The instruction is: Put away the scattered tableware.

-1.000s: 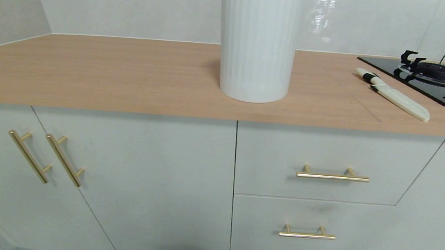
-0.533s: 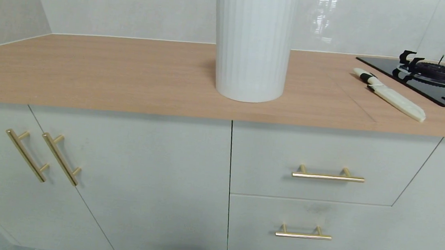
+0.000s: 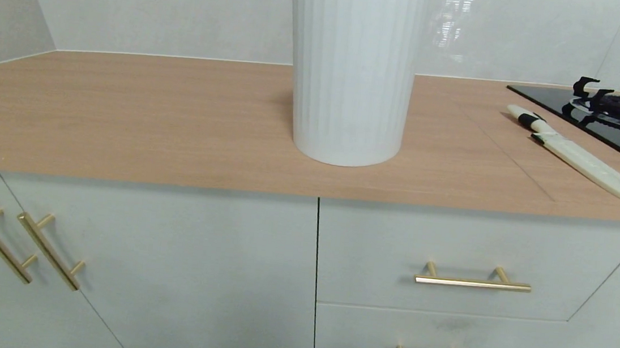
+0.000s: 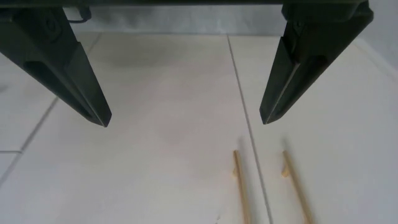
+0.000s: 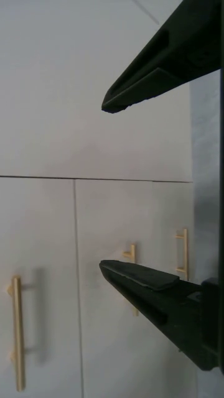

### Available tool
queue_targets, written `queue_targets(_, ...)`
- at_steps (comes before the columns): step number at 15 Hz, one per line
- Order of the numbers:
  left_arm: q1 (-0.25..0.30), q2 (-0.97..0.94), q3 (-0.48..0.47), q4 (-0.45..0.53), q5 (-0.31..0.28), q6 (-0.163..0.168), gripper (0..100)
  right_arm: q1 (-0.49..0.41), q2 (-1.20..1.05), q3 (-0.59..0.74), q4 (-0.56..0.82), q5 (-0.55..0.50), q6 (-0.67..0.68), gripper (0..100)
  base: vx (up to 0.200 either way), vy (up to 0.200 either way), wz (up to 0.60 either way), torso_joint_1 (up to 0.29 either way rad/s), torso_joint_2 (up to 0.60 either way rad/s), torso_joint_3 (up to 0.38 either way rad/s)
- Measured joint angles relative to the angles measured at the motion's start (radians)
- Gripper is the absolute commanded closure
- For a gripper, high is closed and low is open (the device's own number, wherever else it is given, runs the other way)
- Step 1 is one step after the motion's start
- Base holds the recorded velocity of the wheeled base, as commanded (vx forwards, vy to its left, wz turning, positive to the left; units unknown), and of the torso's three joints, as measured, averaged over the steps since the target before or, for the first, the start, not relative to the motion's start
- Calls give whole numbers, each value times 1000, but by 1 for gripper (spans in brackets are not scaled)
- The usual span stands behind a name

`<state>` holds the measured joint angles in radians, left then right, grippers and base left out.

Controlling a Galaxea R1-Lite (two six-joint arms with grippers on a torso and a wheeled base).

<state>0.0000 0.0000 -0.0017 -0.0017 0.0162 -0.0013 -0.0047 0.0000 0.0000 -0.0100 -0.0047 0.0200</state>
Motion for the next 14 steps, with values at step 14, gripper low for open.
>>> queue_targets(14,0,0,0,0,0,-1,0,2,0,0,0,0,0,0,0,0,-86,0,0,0)
